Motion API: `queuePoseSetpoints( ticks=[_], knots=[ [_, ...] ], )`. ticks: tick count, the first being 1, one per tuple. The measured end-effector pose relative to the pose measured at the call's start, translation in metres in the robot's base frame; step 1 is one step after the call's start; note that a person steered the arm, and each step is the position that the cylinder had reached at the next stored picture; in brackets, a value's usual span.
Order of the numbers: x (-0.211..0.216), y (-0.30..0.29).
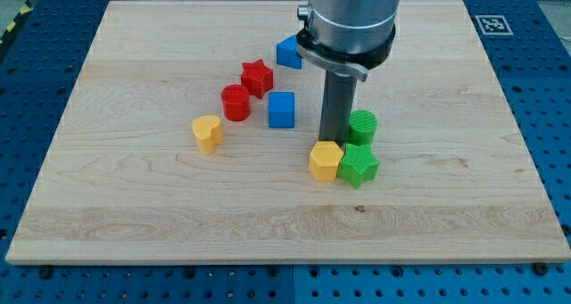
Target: Push yellow heart towards bottom center
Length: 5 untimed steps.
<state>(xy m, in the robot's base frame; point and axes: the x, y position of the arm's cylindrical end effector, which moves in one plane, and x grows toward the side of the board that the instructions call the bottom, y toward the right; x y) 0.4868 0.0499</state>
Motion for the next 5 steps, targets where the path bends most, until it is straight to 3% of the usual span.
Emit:
queuePoseSetpoints(
  ticks=[2,5],
  knots=[
    [0.018,-0.043],
    [0.015,-0.164]
  ],
)
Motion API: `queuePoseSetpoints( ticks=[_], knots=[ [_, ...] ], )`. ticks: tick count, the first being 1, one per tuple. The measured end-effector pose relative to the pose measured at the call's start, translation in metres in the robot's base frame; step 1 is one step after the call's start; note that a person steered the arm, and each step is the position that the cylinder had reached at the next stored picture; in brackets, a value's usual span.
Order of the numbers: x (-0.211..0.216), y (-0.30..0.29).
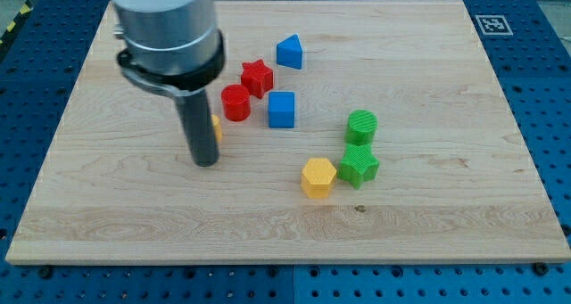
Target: Push yellow heart towards bottom center
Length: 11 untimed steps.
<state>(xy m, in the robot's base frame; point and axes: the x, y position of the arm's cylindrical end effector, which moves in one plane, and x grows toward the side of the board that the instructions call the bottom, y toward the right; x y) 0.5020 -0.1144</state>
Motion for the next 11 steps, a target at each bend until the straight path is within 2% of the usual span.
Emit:
queuePoseSetpoints(
  ticks=[2,3,5,9,11],
  knots=[
    [-0.051,-0.033],
    [-0.064,-0.080],
    [-0.098,-0.075],
    [-0.054,0.044],
    [-0.031,0.061]
  ],
)
